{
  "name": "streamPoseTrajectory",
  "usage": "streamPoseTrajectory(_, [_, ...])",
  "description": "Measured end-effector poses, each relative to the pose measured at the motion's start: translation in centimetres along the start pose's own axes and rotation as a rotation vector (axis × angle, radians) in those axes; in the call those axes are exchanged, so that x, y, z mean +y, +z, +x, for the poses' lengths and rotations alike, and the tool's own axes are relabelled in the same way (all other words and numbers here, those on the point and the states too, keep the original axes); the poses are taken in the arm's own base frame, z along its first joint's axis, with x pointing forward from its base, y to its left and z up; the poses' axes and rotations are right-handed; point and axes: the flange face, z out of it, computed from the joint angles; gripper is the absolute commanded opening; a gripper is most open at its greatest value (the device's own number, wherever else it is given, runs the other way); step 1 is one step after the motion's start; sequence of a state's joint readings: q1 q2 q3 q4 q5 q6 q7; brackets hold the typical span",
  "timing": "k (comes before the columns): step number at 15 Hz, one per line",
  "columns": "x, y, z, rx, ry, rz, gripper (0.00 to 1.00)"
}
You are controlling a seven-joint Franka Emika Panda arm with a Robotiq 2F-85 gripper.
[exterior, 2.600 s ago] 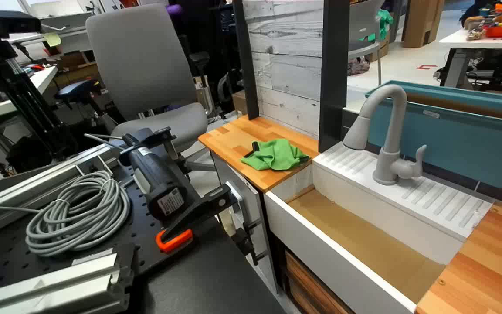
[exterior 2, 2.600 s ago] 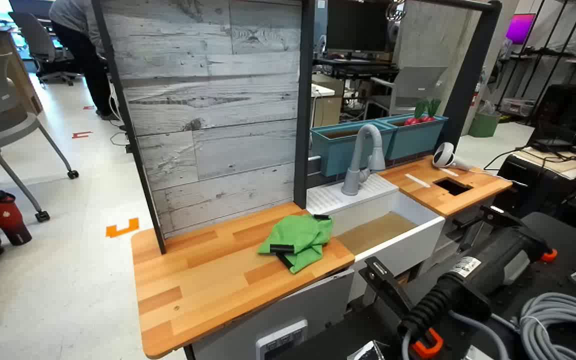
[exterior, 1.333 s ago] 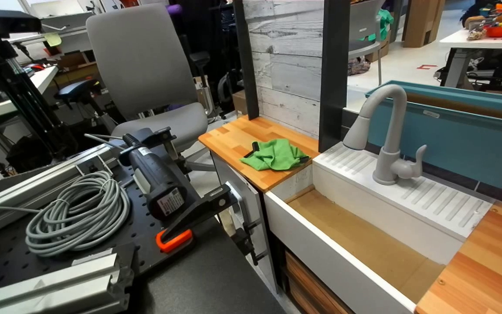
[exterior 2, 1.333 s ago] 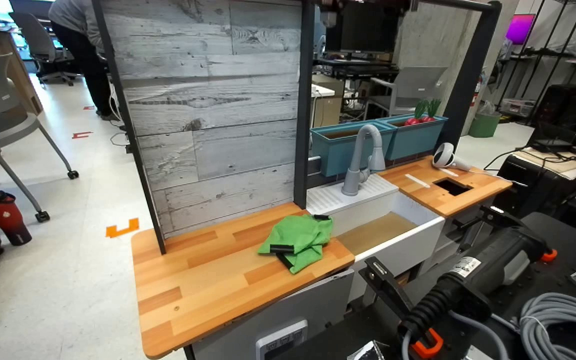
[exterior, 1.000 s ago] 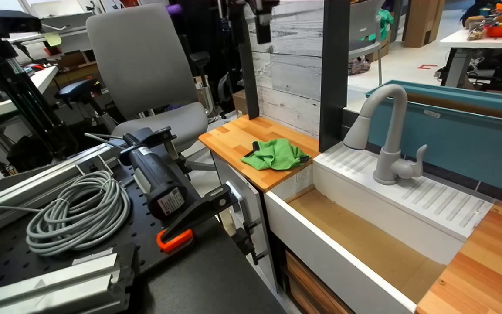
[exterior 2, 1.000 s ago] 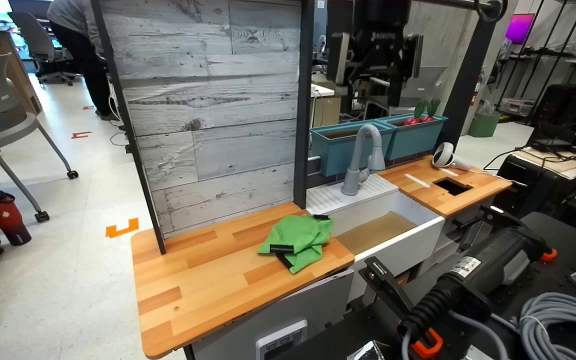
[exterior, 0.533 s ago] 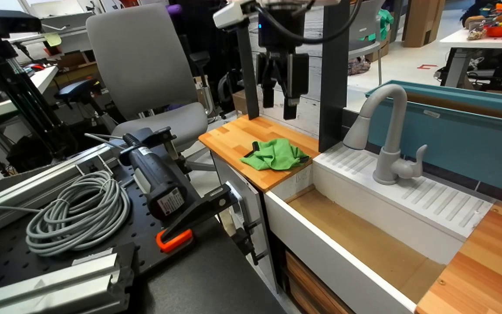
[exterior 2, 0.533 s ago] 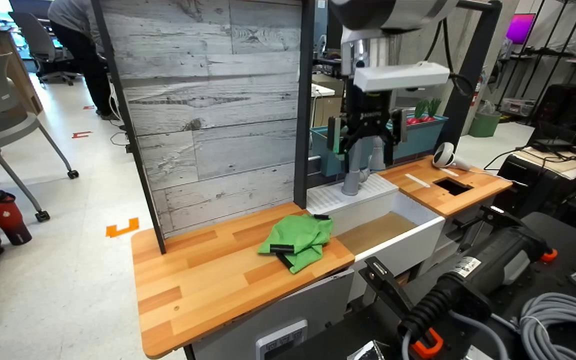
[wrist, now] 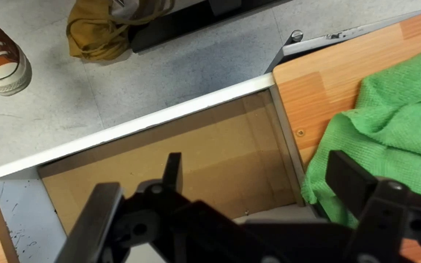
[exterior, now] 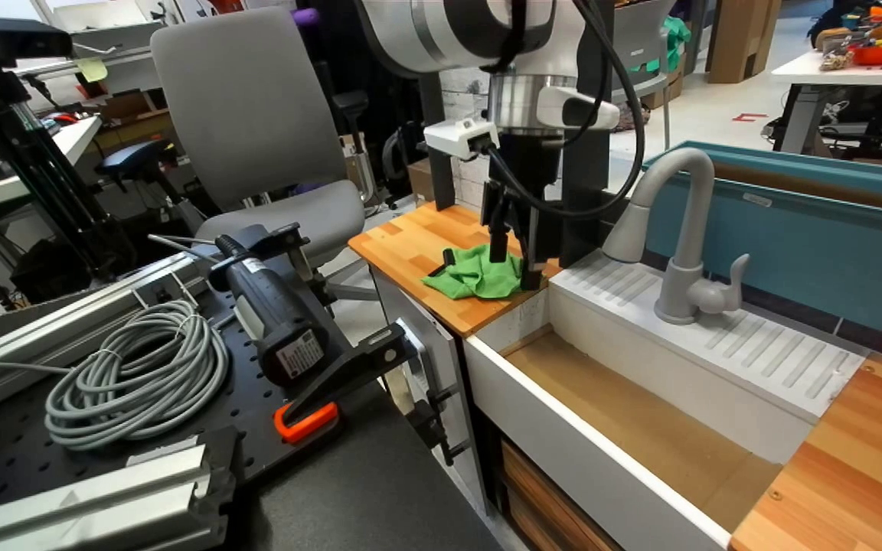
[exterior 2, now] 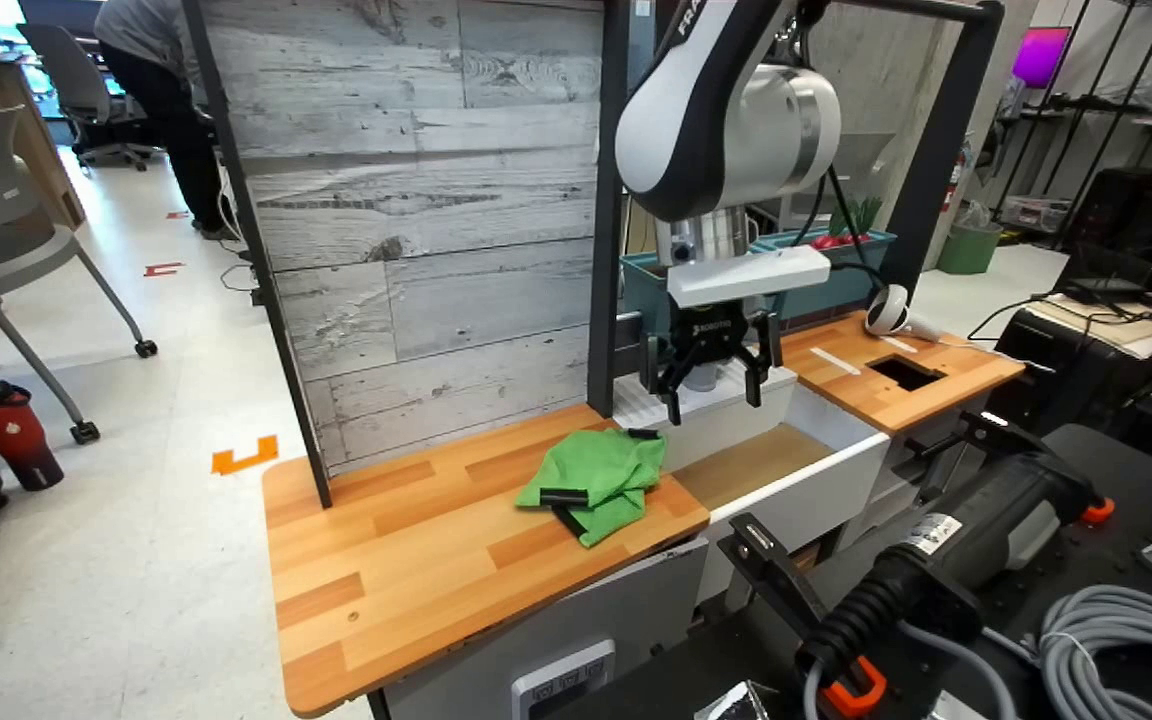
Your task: Move the green towel to the left
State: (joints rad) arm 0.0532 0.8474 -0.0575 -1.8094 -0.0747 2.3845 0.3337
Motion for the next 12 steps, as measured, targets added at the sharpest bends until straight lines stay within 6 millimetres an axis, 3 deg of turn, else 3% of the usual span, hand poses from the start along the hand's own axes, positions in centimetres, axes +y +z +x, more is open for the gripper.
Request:
streamPoseTrajectory(4, [-1.3,2.6,1.5,0.003,0.007,-0.028,1.0])
streamPoseTrajectory(9, [-3.8,3.7,2.7,0.036,-0.006,-0.037,1.0])
streamPoseTrajectory(10, [-4.3,3.7,3.0,0.046,-0.007,-0.035,0.75])
streamPoseTrajectory(12, [-5.1,3.7,3.4,0.064,-0.01,-0.032,0.65])
